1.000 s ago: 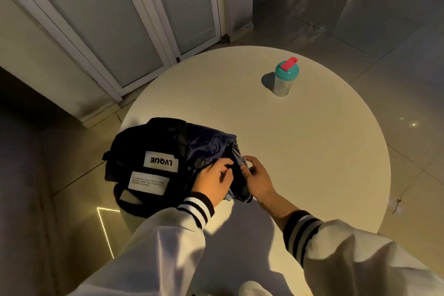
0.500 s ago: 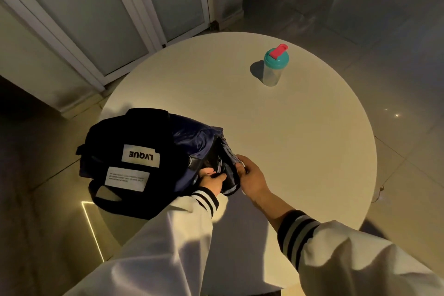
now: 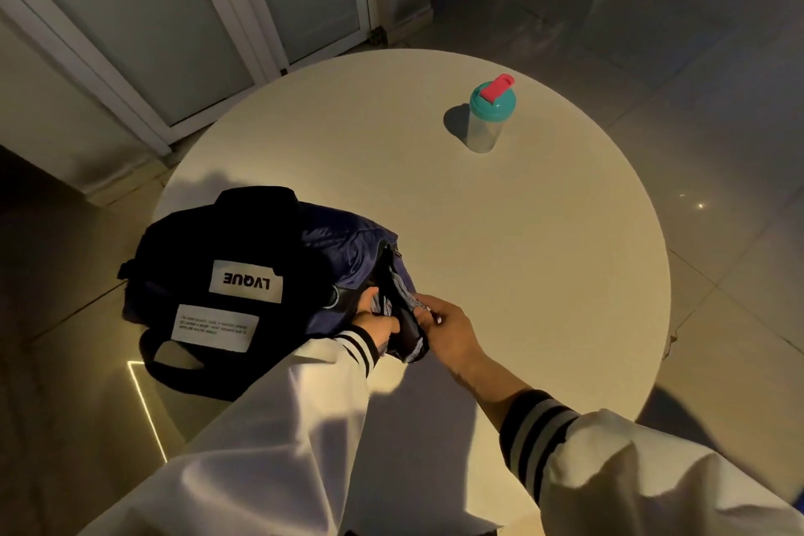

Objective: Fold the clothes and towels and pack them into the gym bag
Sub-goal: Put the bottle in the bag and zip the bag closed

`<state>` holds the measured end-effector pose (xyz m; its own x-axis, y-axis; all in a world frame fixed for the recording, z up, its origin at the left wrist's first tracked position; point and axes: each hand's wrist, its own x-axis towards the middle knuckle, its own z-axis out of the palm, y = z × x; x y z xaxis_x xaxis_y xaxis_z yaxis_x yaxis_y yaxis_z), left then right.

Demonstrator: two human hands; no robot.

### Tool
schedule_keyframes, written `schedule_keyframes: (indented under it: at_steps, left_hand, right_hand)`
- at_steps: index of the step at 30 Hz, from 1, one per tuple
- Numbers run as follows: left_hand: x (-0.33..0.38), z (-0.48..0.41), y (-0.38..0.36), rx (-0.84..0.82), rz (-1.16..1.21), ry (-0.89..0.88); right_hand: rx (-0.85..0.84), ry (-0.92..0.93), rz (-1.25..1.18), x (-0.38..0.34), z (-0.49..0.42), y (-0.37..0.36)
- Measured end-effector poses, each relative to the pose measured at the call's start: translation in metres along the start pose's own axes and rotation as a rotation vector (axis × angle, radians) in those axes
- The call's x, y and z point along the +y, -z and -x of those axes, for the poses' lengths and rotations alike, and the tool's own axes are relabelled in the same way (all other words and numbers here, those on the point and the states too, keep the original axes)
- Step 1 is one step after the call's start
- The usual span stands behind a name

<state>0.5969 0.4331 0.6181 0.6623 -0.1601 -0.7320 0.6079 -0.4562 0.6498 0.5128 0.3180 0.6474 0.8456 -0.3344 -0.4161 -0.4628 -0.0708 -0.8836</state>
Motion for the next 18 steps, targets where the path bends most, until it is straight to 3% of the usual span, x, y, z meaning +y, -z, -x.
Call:
schedule_keyframes:
  at_steps: [5,13,18]
  left_hand:
    - [0.004,0.003,-0.003,-0.106,-0.132,-0.04]
    - [0.01,0.041,-0.002,-0.058,-0.146,-0.236]
    - [0.039,0.065,-0.011,-0.032,-0.128,-0.374]
  right_hand:
    - [0.094,-0.016,0.028,0.001,-0.002,0.009]
    - [0.162,0.01,0.118,-0.006,0.011,0.017]
    - [0.226,-0.043,0.031,-0.021,0.02,0.027]
